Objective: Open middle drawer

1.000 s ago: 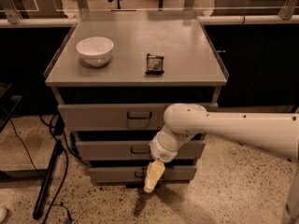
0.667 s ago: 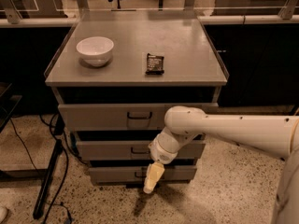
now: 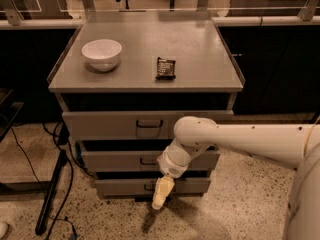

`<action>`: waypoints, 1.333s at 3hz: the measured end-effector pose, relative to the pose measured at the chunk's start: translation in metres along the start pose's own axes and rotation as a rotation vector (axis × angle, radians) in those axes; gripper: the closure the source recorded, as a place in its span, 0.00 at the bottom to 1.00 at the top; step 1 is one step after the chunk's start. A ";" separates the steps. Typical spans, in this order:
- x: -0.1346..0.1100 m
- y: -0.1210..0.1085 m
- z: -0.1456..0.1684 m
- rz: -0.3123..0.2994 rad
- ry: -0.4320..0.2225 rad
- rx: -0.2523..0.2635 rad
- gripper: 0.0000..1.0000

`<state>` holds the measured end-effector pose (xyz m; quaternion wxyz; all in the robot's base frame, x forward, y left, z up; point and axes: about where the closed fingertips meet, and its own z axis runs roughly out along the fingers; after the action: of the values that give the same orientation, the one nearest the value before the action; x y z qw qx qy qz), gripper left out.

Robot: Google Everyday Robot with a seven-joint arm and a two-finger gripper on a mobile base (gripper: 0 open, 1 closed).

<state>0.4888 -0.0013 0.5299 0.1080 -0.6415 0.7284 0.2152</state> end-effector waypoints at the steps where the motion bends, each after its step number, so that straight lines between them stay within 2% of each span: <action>1: 0.001 -0.030 0.043 0.059 0.000 0.010 0.00; 2: 0.001 -0.030 0.044 0.060 0.000 0.010 0.00; 4: -0.014 -0.041 0.062 0.079 -0.052 0.022 0.00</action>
Offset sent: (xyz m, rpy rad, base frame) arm 0.0394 0.0181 -0.0608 -0.0149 0.0226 -0.0926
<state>0.5240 0.0355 0.4743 0.1253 -0.6053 0.7523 0.2280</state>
